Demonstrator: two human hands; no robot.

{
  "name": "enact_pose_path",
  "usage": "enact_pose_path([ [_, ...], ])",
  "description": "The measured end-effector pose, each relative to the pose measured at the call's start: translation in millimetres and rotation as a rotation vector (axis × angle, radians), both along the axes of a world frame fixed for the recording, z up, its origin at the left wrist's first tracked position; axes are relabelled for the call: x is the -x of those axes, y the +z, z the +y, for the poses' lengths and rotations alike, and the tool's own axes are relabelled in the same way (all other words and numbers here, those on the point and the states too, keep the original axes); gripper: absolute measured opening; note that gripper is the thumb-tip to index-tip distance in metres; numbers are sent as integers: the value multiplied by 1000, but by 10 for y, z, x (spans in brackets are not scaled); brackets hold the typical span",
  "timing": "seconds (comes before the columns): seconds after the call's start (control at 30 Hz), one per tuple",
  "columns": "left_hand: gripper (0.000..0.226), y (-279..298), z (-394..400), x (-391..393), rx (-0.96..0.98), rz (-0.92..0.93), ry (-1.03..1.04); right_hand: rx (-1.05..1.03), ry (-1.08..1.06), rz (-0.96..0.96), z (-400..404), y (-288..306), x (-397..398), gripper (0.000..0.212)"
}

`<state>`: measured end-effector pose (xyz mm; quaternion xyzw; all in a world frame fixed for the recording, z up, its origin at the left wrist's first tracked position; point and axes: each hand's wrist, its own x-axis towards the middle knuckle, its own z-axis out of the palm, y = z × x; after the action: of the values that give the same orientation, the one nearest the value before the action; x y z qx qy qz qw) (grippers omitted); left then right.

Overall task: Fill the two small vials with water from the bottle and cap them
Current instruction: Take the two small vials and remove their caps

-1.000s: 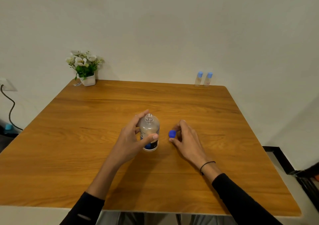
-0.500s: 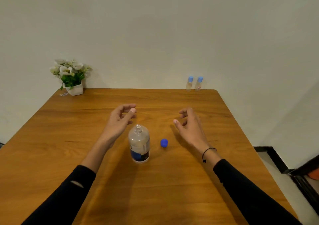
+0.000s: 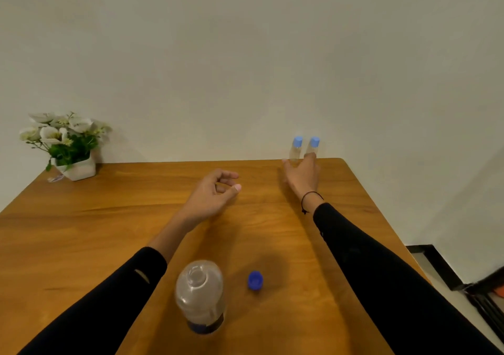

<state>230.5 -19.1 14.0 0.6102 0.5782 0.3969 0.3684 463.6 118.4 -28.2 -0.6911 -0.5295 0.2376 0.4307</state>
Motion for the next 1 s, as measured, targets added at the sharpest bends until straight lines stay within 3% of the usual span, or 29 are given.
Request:
enact_pose_path([
  [0.1, 29, -98, 95, 16, -15, -29, -14, 27, -58, -34, 379, -74, 65, 61],
  [0.27, 31, -174, 89, 61, -51, -36, -39, -4, -116, -104, 561, -51, 170, 34],
  [0.37, 32, -116, 0, 117, -67, -14, -49, -38, -77, -108, 468, 34, 236, 29],
  [0.53, 35, 81, -225, 261, -128, -81, -7, -175, 135, -54, -170, 321, 487, 31],
  [0.73, 58, 468, -604, 123, -109, -203, -66, -272, 426, -58, -1341, 925, 792, 35],
  [0.87, 38, 750, -950, -47, -222, -297, 5, -336, 516, -74, -1985, 1326, 830, 22],
  [0.93, 28, 855, -1120, -43, -360, -198, 96, -324, 588, -104, -2237, 1492, 780, 10],
  [1.0, 23, 943, -1319, -24, -458, -27, 152, -308, 651, -100, -2459, 1657, 700, 16],
])
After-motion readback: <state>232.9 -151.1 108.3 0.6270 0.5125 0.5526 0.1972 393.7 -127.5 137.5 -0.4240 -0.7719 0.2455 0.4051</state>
